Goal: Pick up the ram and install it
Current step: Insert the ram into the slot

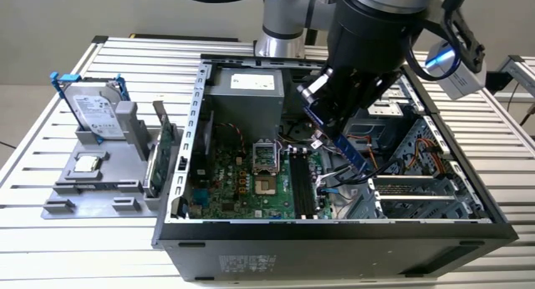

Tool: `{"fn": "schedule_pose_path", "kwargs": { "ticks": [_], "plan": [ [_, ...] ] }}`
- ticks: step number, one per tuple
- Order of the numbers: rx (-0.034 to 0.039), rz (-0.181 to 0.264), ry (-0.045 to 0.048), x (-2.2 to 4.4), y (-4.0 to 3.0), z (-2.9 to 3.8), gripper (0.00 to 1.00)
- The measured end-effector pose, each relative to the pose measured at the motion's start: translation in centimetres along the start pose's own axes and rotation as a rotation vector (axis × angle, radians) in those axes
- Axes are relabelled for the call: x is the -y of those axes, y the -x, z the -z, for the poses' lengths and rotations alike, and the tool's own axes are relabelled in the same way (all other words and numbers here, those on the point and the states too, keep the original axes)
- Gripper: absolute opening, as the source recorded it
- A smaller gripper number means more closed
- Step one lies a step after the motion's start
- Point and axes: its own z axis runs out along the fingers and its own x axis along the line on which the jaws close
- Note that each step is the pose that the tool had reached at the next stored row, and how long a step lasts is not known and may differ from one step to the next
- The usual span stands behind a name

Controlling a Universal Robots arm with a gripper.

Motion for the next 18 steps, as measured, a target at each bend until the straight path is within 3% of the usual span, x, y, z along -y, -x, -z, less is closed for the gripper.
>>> {"fn": "schedule_pose_path", "kwargs": {
  "ticks": [18],
  "plan": [
    [0.0049,-0.103,-0.0041,0.01,0.01,-0.15,0.0]
  ]
}}
